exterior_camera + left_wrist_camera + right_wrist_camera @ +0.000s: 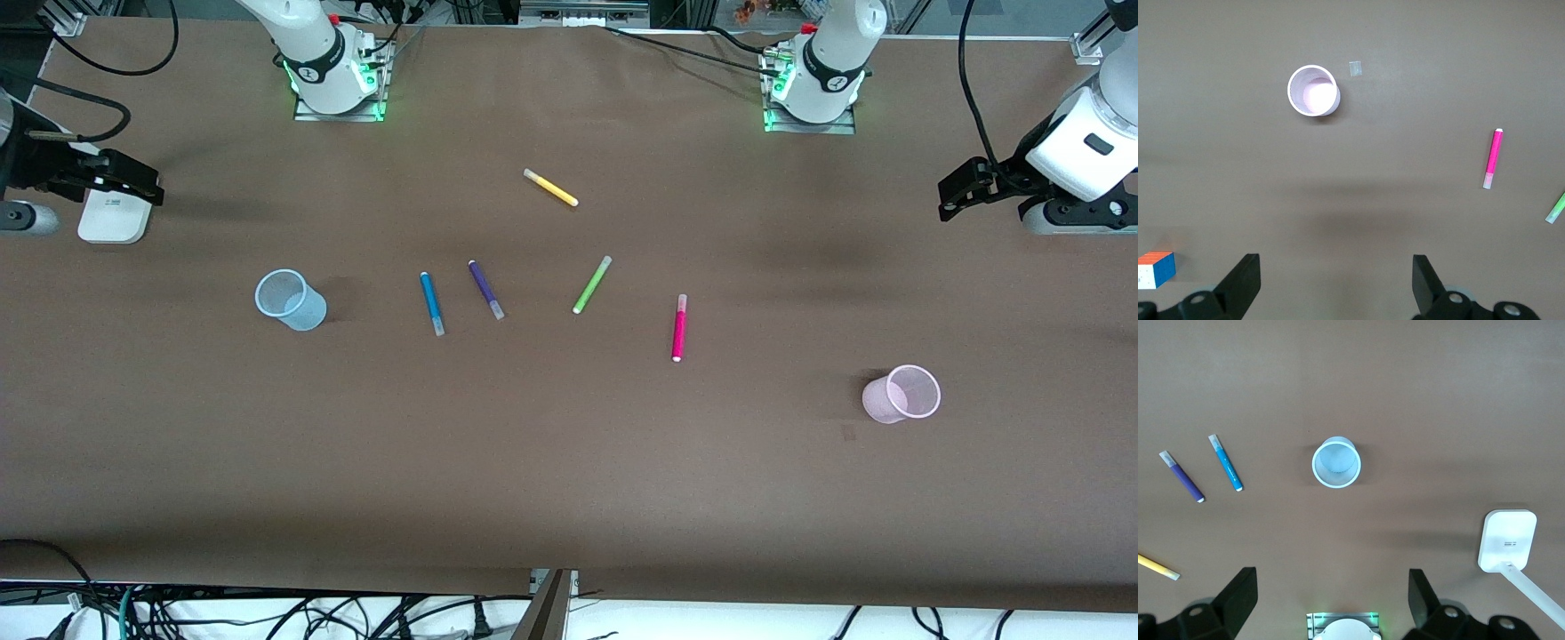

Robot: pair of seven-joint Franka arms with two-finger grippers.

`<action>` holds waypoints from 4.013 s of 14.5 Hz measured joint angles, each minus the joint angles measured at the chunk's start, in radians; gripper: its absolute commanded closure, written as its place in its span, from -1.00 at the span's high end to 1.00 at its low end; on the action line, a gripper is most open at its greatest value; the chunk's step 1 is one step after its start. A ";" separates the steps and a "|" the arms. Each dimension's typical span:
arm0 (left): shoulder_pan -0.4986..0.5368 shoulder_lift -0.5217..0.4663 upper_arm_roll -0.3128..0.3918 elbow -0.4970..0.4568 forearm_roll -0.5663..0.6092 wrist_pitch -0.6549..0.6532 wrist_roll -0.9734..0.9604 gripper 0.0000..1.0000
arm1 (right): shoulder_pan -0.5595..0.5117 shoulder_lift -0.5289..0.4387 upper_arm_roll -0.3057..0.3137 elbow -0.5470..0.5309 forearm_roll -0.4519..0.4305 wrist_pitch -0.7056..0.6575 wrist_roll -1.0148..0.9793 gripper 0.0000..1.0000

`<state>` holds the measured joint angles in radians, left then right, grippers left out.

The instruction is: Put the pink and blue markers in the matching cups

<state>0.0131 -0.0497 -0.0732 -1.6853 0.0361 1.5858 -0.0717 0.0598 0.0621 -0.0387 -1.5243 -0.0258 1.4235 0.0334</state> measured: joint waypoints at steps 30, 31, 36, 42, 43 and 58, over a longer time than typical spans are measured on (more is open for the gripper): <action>-0.009 0.235 -0.144 0.008 -0.003 -0.051 -0.019 1.00 | 0.386 0.539 0.013 -0.150 0.029 0.600 0.050 1.00; -0.011 0.276 -0.159 0.008 -0.003 -0.023 -0.034 1.00 | 0.391 0.545 0.013 -0.166 0.029 0.632 0.062 1.00; -0.036 0.429 -0.209 0.006 -0.003 0.142 -0.123 1.00 | 0.394 0.550 0.013 -0.268 0.051 0.792 0.082 1.00; -0.160 0.529 -0.214 -0.078 -0.003 0.464 -0.235 1.00 | 0.411 0.564 0.013 -0.310 0.057 0.881 0.095 0.05; -0.169 0.537 -0.214 -0.122 -0.003 0.547 -0.237 1.00 | 0.412 0.565 0.013 -0.310 0.057 0.883 0.096 -0.19; -0.224 0.644 -0.214 -0.269 0.086 0.865 -0.236 0.17 | 0.414 0.494 -0.002 -0.285 0.057 0.830 -0.004 -1.00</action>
<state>-0.2113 0.5942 -0.2871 -1.9542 0.1219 2.4513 -0.3073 0.4741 0.5565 -0.0404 -1.8093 0.0313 2.2538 0.0292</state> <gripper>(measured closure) 0.062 0.828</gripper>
